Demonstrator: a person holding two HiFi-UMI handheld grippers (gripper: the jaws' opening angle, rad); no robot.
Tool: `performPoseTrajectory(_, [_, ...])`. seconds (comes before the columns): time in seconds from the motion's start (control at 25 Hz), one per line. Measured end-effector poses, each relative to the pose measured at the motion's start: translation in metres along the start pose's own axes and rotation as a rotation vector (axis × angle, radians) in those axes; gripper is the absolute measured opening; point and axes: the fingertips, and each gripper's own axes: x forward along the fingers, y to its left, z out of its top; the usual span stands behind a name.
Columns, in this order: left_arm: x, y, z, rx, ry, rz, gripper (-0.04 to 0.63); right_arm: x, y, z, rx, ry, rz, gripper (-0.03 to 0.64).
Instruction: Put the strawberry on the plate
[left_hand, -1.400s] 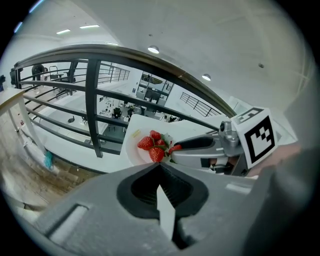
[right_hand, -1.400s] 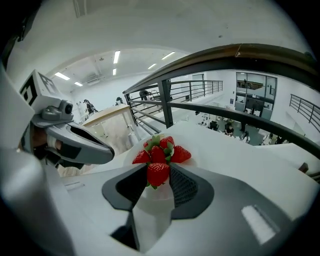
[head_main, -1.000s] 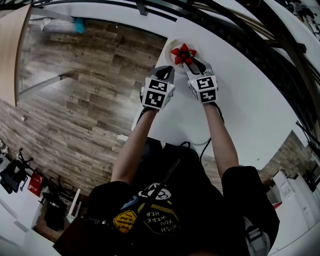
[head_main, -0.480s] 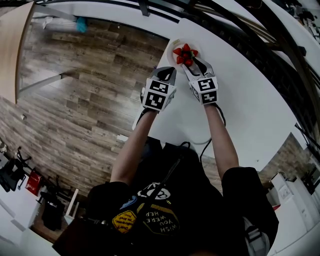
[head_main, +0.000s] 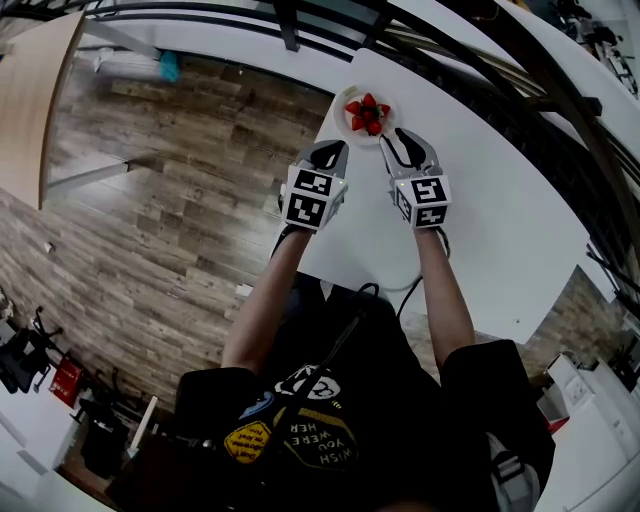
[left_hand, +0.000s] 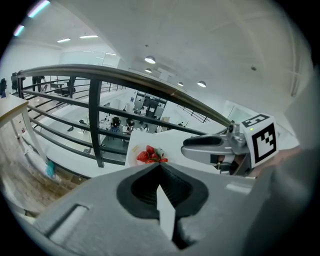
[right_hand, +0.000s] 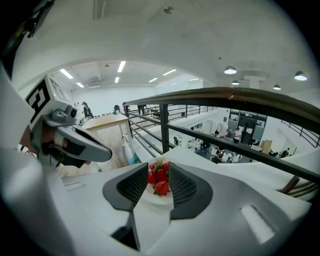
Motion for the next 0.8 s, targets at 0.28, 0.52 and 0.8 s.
performPoseTrajectory(0.28, [-0.061,-0.03,0.03,0.054,-0.107,0.009,0.0,-0.079,0.013,0.039,0.039,-0.137,-0.069,0.086])
performPoseTrajectory(0.52, [-0.122,-0.069,0.049,0.077,-0.197,-0.021,0.002,-0.155,0.034,0.068,0.064,-0.247,-0.121,0.065])
performPoseTrajectory(0.8, [-0.183,-0.113,0.059,0.107,-0.315,-0.046,0.002,-0.227,0.072,0.092,0.066,-0.338,-0.134,0.04])
